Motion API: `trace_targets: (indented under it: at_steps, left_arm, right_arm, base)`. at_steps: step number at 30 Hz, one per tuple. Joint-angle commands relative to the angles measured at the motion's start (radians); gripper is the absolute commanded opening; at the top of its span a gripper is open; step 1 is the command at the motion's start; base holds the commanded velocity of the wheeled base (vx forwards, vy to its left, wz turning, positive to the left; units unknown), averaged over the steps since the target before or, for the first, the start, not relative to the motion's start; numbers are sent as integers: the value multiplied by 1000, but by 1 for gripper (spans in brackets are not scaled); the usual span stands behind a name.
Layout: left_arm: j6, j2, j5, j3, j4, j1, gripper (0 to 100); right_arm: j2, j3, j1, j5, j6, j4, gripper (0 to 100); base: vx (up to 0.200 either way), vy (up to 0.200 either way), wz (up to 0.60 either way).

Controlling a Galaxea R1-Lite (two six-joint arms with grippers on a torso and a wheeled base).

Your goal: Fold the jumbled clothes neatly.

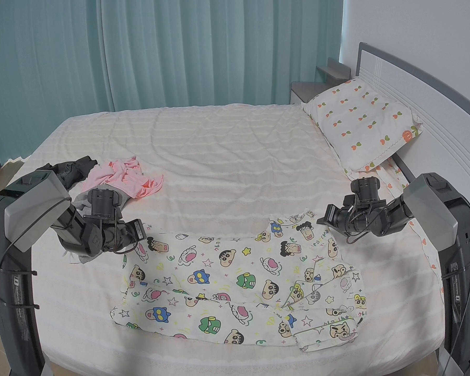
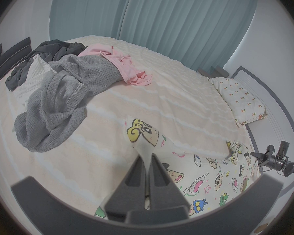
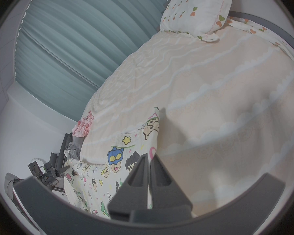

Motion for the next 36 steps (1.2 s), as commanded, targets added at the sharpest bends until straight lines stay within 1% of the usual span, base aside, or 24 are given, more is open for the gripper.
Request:
trace_targets:
  at_steps: [1, 5, 9, 14, 17, 18, 19, 27, 28, 36]
  left_arm:
    - [0, -22, 1, 0, -2, -2, 0]
    - [0, -31, 1, 5, 0, -2, 0]
    - [0, -53, 7, 20, 0, -2, 0]
    - [0, -71, 7, 26, 3, -9, 0]
    - [2, -85, 7, 49, 0, -10, 0]
    - [2, -87, 7, 49, 1, -10, 0]
    - [2, -90, 7, 51, 0, -10, 0]
    - [2, -83, 7, 51, 0, -9, 0]
    - [2, -83, 7, 51, 0, -9, 0]
    - [2, -77, 7, 48, -2, -9, 0]
  right_arm:
    - [-48, 21, -7, 3, 0, -1, 0]
    - [-75, 52, -11, 17, 0, -1, 0]
    - [-114, 113, -17, 70, -1, -1, 0]
    - [-134, 151, -22, 86, -3, -1, 0]
    - [-155, 185, -31, 124, -13, 1, 0]
    - [-157, 187, -31, 127, -15, 1, 0]
    - [-163, 201, -30, 152, -18, 1, 0]
    - [-97, 153, -11, 150, -38, 2, 0]
    - [-97, 153, -11, 150, -38, 2, 100]
    - [-31, 113, 9, 150, -55, 5, 100]
  base:
    - [0, 0, 0]
    - [0, 0, 0]
    - [0, 0, 0]
    - [0, 0, 0]
    - [0, 0, 0]
    - [0, 0, 0]
    - [0, 0, 0]
    - [0, 0, 0]
    - [0, 0, 0]
    - [0, 0, 0]
